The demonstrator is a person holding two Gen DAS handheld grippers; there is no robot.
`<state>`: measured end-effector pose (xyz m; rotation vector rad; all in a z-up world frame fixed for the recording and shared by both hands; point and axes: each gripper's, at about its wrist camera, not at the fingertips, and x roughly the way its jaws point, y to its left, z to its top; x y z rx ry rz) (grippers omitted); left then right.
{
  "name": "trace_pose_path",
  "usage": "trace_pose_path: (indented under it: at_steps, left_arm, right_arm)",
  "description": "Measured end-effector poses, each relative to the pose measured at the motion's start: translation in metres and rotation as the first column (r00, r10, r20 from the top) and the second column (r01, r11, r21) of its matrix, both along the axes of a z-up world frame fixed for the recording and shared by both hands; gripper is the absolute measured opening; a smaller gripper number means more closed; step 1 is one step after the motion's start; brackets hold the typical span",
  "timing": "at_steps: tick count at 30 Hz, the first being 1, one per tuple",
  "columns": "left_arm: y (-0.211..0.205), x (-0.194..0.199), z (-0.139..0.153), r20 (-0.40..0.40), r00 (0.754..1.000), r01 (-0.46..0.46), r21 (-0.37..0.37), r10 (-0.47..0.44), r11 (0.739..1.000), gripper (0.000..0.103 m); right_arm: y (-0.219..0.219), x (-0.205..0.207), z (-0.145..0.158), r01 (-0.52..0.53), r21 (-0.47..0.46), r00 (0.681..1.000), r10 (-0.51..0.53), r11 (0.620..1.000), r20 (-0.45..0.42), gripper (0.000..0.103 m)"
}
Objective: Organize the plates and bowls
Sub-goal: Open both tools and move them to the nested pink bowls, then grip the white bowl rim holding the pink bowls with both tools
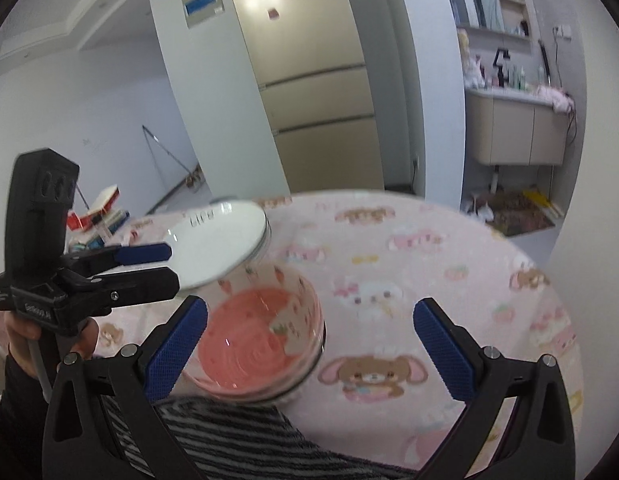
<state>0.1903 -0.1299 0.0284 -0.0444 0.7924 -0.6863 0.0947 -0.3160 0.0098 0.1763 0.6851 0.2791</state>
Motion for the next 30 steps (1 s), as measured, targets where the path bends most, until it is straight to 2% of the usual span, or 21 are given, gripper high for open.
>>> trace_pose_path:
  at_steps: [5, 8, 13, 20, 22, 24, 27, 28, 30]
  left_arm:
    - [-0.017, 0.0, -0.021, -0.04, 0.999, 0.026, 0.038, -0.024, 0.999, 0.103]
    - [-0.021, 0.002, -0.029, -0.066, 0.998, 0.029, 0.048, -0.026, 0.998, 0.103]
    - [-0.025, 0.003, -0.037, -0.086, 0.996, 0.043, 0.05, -0.039, 0.998, 0.103]
    - [-0.026, 0.009, -0.046, -0.135, 0.99, 0.031, 0.014, -0.028, 0.999, 0.103]
    - [-0.025, 0.011, -0.049, -0.151, 0.988, 0.023, 0.007, -0.022, 1.0, 0.103]
    - [-0.022, 0.013, -0.052, -0.175, 0.984, 0.012, -0.001, -0.012, 1.0, 0.103]
    - [-0.016, 0.019, -0.057, -0.23, 0.973, -0.016, -0.022, 0.01, 1.0, 0.102]
    - [-0.014, 0.021, -0.059, -0.249, 0.968, -0.023, -0.034, 0.014, 0.999, 0.101]
    - [-0.01, 0.023, -0.063, -0.285, 0.958, -0.029, -0.054, 0.012, 0.998, 0.085]
  right_arm:
    - [-0.003, 0.003, -0.023, 0.032, 0.024, 0.999, -0.031, 0.999, -0.04, 0.101]
    - [-0.01, 0.007, -0.032, 0.058, 0.067, 0.996, -0.053, 0.996, -0.065, 0.087]
    - [-0.008, 0.01, -0.045, 0.045, 0.063, 0.994, -0.038, 0.997, -0.105, 0.086]
    - [-0.005, 0.009, -0.051, 0.031, 0.095, 0.992, -0.018, 0.995, -0.129, 0.085]
    - [-0.005, 0.012, -0.051, 0.026, 0.097, 0.99, -0.012, 0.995, -0.14, 0.081]
    - [-0.005, 0.017, -0.053, 0.011, 0.127, 0.987, 0.009, 0.992, -0.159, 0.071]
    - [-0.002, 0.022, -0.059, 0.017, 0.15, 0.983, 0.011, 0.989, -0.181, 0.068]
    - [0.0, 0.023, -0.061, 0.014, 0.144, 0.982, 0.013, 0.99, -0.186, 0.068]
    - [0.006, 0.024, -0.065, 0.004, 0.139, 0.98, 0.024, 0.99, -0.197, 0.067]
